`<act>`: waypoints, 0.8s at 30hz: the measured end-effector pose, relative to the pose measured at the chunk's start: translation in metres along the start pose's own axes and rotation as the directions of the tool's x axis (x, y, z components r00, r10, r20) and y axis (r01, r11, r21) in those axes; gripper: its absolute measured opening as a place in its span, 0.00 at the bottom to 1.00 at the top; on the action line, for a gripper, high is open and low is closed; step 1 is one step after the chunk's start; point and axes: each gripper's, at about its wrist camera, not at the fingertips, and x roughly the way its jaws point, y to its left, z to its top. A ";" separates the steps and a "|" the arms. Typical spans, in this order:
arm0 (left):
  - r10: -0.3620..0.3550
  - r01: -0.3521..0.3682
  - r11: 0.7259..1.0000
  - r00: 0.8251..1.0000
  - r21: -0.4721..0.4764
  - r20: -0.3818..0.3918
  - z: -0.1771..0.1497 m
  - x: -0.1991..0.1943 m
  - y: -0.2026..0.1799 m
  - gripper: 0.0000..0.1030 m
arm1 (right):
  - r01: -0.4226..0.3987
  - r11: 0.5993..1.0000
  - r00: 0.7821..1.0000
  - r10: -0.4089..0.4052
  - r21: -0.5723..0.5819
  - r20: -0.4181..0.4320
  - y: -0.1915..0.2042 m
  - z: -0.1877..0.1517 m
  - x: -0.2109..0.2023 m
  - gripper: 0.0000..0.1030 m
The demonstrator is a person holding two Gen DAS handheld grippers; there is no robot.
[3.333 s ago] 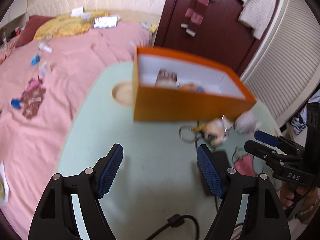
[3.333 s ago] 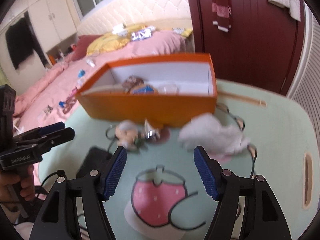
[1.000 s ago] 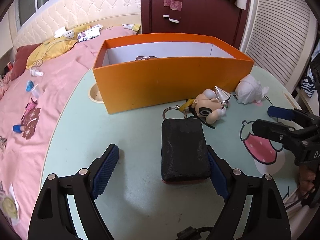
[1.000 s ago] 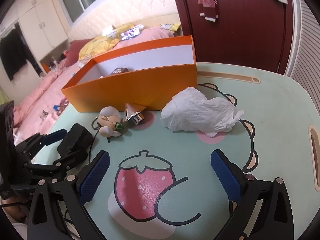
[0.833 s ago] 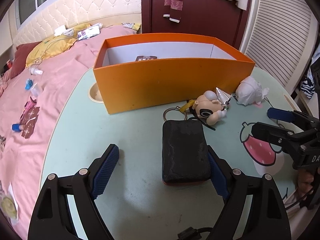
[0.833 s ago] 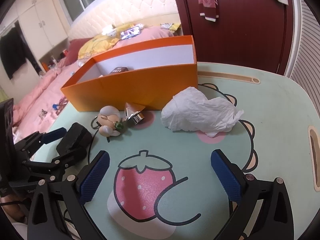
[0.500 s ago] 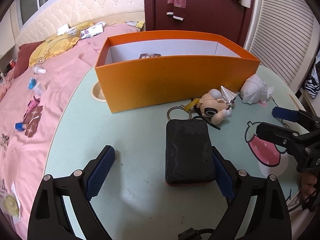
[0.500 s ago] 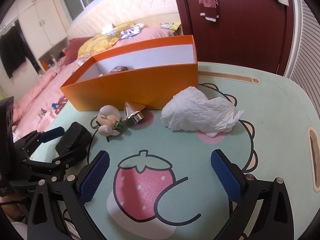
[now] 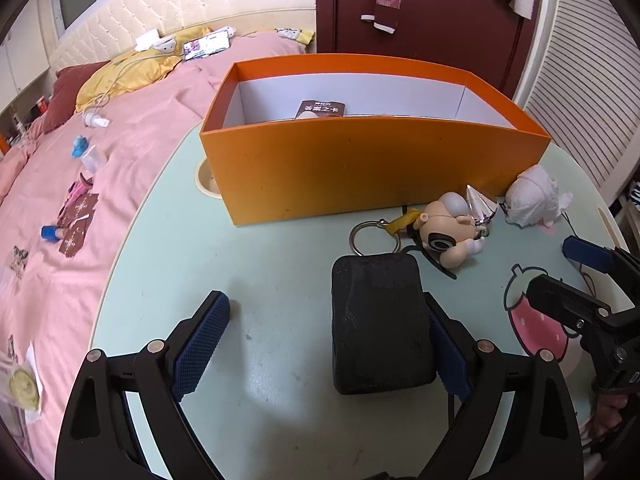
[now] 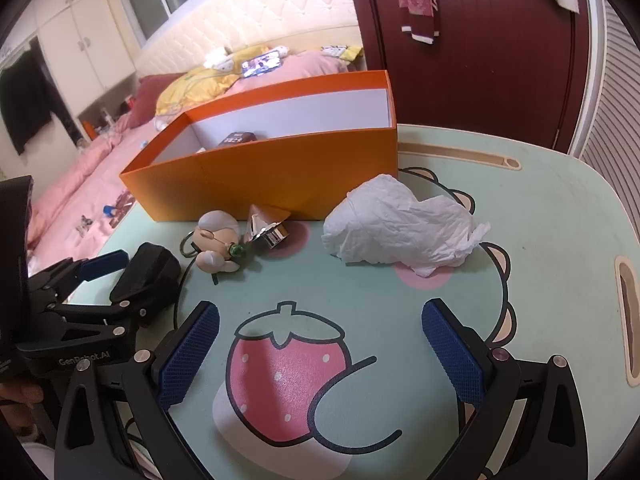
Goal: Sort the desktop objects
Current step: 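Grasp the black pouch with the left tool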
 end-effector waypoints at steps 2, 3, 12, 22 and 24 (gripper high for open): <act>-0.014 0.013 1.000 1.000 0.014 0.009 -0.001 -0.001 -0.001 0.89 | 0.001 1.000 1.000 -0.001 0.002 0.000 0.000 -0.001 0.000 0.99; -0.024 0.023 0.999 1.000 0.024 0.015 -0.001 -0.002 -0.001 0.89 | 0.001 1.000 1.000 -0.001 0.002 0.000 0.000 -0.001 0.000 0.99; -0.118 0.117 0.993 0.992 0.035 0.038 -0.001 -0.010 0.000 0.40 | 0.004 1.000 1.000 -0.004 -0.001 -0.001 0.001 0.000 0.000 0.99; -0.095 0.096 0.995 0.995 -0.007 0.035 -0.003 -0.014 0.014 0.40 | 0.004 1.000 1.000 -0.004 0.007 -0.006 -0.001 0.002 -0.002 0.99; -0.084 0.084 0.996 0.996 0.000 0.040 -0.003 -0.013 0.013 0.40 | -0.003 1.000 1.000 0.003 0.021 0.001 -0.004 0.003 -0.005 0.99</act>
